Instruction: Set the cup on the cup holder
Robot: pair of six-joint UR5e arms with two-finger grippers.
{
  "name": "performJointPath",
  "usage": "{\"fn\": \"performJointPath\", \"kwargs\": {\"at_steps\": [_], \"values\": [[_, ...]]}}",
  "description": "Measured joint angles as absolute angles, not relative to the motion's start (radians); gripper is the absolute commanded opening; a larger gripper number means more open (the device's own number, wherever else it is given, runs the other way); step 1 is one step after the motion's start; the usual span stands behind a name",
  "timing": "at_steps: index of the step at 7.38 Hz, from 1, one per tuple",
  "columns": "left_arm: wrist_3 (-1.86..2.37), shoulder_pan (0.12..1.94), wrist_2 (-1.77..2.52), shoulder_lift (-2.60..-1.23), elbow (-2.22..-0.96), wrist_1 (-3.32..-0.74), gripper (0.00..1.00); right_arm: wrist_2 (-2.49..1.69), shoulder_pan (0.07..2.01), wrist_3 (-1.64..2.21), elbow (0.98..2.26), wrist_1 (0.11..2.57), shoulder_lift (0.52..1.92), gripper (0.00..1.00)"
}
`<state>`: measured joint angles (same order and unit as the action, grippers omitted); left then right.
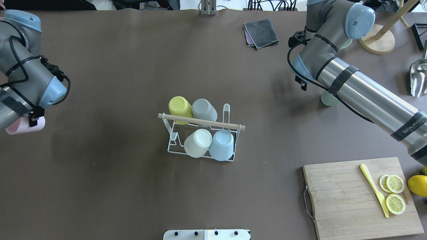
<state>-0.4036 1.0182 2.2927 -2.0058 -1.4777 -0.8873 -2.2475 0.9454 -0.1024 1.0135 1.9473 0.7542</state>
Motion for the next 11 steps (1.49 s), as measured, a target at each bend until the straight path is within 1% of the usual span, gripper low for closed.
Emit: {"fn": "performJointPath", "kwargs": {"at_steps": [2, 3, 4, 6, 8, 9, 11], "values": [[-0.335, 1.037, 2.446, -1.852, -1.671, -1.176, 0.60, -2.227, 0.931, -0.177, 1.012, 1.960, 0.756, 1.00], [-0.263, 1.042, 2.509, -1.772, -1.753, -1.347, 0.60, -2.202, 0.928, -0.233, 1.012, 1.965, 0.756, 1.00], [-0.141, 1.044, 2.561, -1.711, -1.805, -1.558, 0.60, -2.173, 0.927, -0.288, 1.011, 1.967, 0.757, 1.00], [0.204, 1.029, 2.551, -1.648, -1.840, -2.049, 0.60, -2.125, 0.921, -0.364, 1.005, 1.980, 0.757, 1.00], [0.498, 0.910, 2.266, -1.625, -1.850, -2.533, 0.60, -2.104, 0.902, -0.395, 0.980, 1.998, 0.757, 1.00], [0.578, 0.812, 2.078, -1.594, -1.872, -2.714, 0.60, -2.092, 0.892, -0.408, 0.974, 2.012, 0.756, 1.00], [0.623, 0.657, 1.809, -1.509, -1.953, -2.932, 0.58, -2.069, 0.883, -0.445, 0.967, 2.049, 0.752, 1.00]]}}
